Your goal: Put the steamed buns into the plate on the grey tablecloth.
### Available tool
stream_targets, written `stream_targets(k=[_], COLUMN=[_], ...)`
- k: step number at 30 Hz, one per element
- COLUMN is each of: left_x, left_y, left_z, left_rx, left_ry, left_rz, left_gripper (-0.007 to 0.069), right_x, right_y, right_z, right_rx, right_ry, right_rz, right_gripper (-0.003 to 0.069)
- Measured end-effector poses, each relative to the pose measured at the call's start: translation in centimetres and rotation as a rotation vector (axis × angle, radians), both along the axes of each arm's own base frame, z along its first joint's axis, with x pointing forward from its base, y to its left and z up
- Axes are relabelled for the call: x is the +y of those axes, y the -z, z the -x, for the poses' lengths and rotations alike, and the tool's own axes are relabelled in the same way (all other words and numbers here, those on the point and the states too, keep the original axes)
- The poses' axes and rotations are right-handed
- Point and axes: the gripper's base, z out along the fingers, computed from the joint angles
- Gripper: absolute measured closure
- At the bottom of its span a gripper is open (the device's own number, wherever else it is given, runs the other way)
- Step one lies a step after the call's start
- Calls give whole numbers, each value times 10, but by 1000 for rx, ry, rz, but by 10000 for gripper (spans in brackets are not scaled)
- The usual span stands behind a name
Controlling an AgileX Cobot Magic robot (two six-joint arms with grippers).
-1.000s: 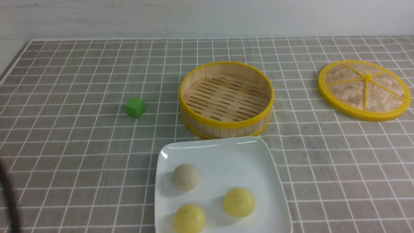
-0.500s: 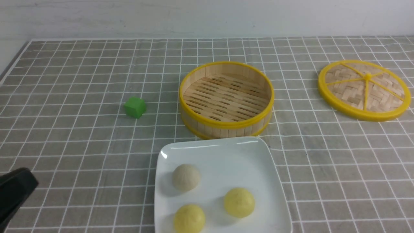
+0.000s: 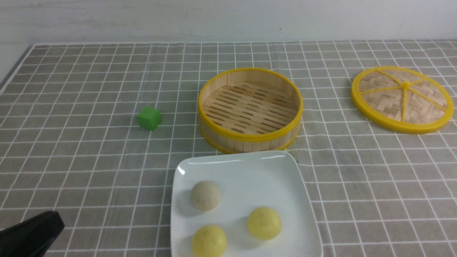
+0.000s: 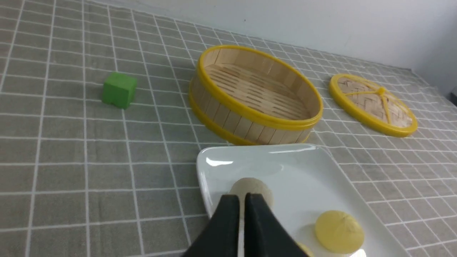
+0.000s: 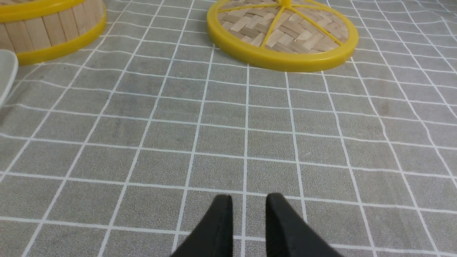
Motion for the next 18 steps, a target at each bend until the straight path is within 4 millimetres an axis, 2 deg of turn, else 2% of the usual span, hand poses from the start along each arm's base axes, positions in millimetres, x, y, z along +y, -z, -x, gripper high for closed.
stream_targets(k=[6,11,18], left_x=[2,5,17], left_y=[16,30,62], left_z=[2,3,1], left_rx=[24,7,86], left_ry=[-13,-90,-356], left_rz=[-84,-161,-213], left_gripper=[571,569,559], right_x=[0,0,0], right_y=[0,0,0], right_z=[0,0,0], right_rx=[0,0,0], right_ry=[0,0,0], right_rz=[0,0,1], right_gripper=[487,481,467])
